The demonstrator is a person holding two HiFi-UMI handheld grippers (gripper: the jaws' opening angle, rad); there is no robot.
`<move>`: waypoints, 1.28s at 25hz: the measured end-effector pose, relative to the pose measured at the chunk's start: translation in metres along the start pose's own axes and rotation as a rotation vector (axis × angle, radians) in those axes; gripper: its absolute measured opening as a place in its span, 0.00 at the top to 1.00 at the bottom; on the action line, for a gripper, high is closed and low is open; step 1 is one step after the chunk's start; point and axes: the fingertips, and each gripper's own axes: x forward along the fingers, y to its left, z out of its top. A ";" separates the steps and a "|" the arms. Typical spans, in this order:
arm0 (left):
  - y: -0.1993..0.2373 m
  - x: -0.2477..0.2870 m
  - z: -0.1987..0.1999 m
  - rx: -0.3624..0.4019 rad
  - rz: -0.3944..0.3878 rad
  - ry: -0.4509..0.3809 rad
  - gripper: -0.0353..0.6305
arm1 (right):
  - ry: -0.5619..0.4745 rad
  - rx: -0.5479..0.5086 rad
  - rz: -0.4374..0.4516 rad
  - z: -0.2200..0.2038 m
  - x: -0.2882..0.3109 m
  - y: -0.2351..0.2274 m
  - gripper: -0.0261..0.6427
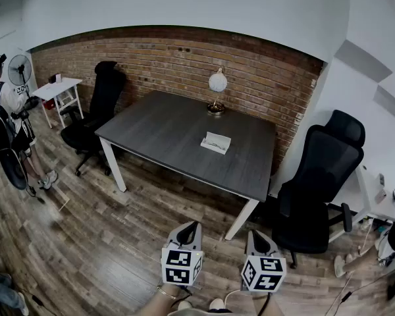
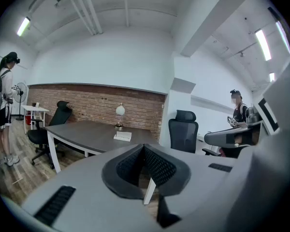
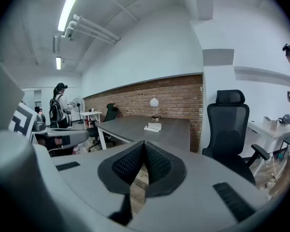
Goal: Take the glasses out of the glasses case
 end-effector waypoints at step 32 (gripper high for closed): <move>0.028 0.065 0.013 0.053 0.031 0.004 0.92 | 0.003 0.068 0.015 0.012 0.076 -0.018 0.91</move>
